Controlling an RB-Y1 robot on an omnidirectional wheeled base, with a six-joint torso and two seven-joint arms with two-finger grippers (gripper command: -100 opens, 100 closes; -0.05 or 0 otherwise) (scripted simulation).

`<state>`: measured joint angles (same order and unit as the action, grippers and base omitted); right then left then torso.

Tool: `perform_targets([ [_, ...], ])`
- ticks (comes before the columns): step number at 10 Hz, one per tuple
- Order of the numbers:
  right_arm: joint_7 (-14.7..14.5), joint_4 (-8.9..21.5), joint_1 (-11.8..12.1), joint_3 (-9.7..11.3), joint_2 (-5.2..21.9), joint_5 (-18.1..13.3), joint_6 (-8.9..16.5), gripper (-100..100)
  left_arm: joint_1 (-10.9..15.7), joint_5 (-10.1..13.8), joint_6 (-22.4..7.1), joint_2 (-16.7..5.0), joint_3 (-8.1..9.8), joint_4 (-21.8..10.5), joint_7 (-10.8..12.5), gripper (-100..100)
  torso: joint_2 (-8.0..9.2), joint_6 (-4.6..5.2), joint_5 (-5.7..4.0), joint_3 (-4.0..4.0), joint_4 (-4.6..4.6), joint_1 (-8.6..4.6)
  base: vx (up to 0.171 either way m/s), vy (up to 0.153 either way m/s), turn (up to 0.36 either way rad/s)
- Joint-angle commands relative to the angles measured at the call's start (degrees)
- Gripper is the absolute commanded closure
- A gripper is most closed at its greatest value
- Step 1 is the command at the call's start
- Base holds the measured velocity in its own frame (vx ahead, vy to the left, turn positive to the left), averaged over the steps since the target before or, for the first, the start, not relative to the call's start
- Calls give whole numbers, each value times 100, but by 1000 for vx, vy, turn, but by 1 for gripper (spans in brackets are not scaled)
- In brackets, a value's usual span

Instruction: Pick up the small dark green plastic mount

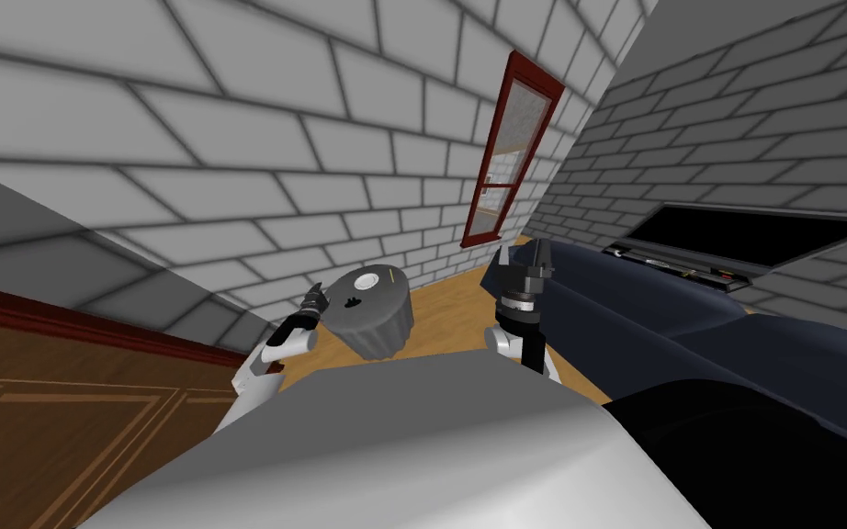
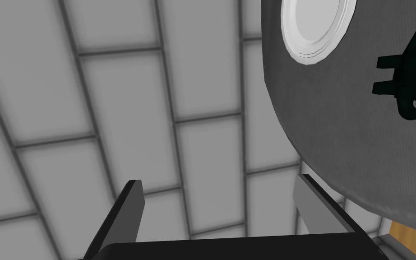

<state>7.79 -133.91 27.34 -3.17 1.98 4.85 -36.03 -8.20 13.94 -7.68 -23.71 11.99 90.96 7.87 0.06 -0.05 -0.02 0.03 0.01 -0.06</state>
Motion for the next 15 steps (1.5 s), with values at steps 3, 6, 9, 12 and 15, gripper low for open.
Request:
perform_targets([
  [3,0,0,0,0,0,0,0,0,394,186,-538,-265,189,-672,51,-100,1,0,1,0,0,2,-8,-17,-137],
  [6,0,0,-1,0,0,0,0,0,593,255,-969,-373,269,-1158,68,-100,2,4,0,1,1,5,-10,-5,-123],
  [9,0,0,0,0,0,0,0,0,794,316,-1272,-474,345,-1525,82,-100,2,-1,2,1,0,10,-7,2,-83],
  [12,0,0,0,0,0,0,0,0,1204,412,-1790,-654,482,-2077,104,-100,2,-2,3,1,0,11,-12,12,-150],
  [15,0,0,1,-1,0,0,0,0,1409,447,-2097,-731,543,-2422,111,-100,2,-4,3,1,1,13,-10,17,-76],
])
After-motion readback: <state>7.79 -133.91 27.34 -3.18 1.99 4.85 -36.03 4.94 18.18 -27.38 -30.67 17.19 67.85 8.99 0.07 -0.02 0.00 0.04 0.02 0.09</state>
